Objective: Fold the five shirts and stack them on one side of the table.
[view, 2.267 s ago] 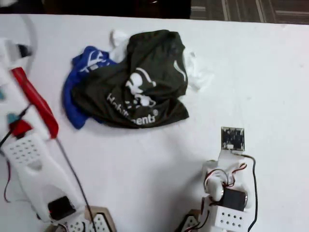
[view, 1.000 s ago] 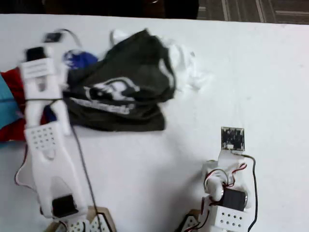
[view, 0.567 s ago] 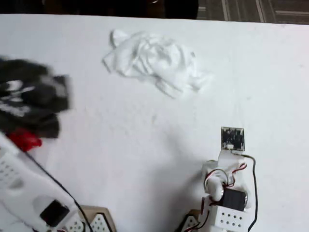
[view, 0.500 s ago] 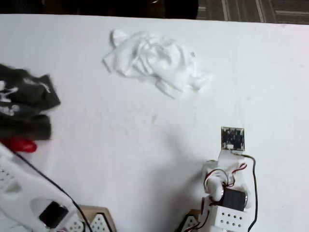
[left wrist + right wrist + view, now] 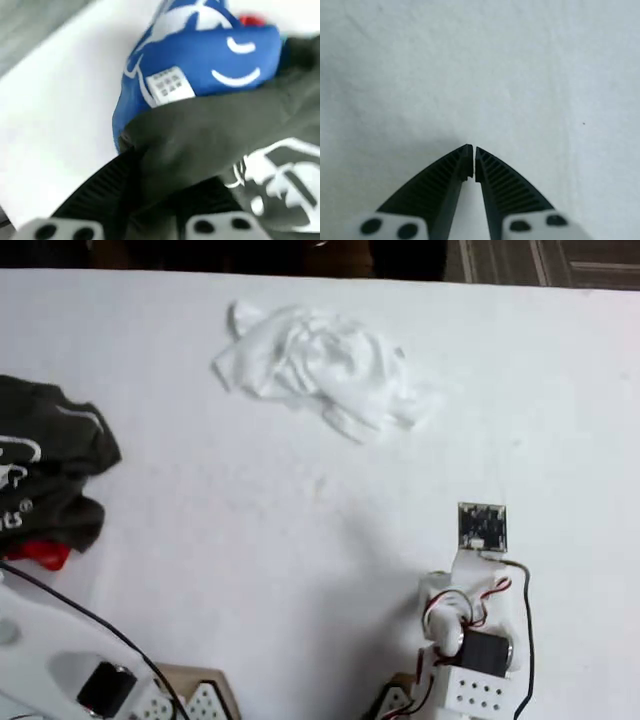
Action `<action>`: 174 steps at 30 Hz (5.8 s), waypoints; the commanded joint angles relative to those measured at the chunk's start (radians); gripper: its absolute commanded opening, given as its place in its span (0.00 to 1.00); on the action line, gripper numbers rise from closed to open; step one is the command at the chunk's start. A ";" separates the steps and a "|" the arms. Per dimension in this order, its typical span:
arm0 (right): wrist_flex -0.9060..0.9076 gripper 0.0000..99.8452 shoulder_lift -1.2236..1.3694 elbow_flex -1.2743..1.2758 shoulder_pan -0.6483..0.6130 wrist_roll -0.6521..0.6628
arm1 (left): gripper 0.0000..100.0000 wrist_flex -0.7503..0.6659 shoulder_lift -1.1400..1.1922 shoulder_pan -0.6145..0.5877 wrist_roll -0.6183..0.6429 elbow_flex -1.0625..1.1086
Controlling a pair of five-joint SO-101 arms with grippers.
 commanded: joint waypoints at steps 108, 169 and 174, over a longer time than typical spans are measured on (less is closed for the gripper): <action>0.479 0.02 1.877 -2.256 -0.730 -0.084 | 0.37 -0.634 -1.536 0.545 -0.083 2.175; 0.367 0.42 1.486 -1.682 -0.094 0.074 | 0.37 -0.968 -1.043 1.458 0.276 2.153; 0.366 0.42 1.486 -1.677 -0.099 0.069 | 0.26 -0.968 -1.045 1.458 0.276 2.150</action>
